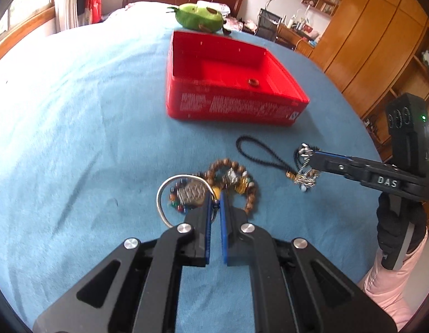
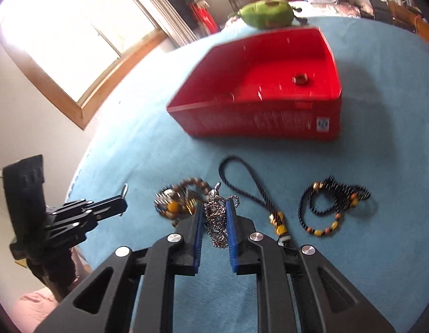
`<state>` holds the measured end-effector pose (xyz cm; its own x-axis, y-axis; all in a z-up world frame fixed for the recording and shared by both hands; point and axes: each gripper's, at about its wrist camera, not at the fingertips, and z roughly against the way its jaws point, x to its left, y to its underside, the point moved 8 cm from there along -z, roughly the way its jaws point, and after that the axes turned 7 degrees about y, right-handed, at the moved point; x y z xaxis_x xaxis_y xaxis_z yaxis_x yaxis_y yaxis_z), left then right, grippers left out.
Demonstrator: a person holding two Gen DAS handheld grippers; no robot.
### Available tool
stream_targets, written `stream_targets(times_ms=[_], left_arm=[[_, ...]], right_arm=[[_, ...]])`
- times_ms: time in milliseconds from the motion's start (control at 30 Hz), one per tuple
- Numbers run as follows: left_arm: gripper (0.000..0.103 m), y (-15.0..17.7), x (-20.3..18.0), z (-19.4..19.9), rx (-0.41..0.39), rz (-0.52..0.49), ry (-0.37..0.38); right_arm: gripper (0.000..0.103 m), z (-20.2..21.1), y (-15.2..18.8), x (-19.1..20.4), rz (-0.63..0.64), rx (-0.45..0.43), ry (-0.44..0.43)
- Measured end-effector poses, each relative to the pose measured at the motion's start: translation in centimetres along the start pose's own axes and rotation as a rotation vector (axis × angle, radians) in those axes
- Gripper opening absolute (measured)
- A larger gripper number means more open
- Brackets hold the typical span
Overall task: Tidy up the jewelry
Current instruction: 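Carry the chain and key ring into the red box and open both tools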
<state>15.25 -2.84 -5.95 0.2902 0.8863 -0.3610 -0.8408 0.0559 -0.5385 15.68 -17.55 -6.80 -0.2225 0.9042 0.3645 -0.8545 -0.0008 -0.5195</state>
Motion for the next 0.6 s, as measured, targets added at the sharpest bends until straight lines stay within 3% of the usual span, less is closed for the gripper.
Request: stream_targets(times_ms=[333, 600], left_arm=[[0.004, -7.4, -0.8, 0.8, -0.077, -0.036, -0.035], [0.004, -15.1, -0.8, -2.8, -0.121, -0.02, -0.045]], right_arm=[[0.016, 3.1, -7.0, -0.6, -0.025, -0.118, 0.027], [0.016, 0.4, -13.6, -2.7, -0.085, -0.174, 0.097]])
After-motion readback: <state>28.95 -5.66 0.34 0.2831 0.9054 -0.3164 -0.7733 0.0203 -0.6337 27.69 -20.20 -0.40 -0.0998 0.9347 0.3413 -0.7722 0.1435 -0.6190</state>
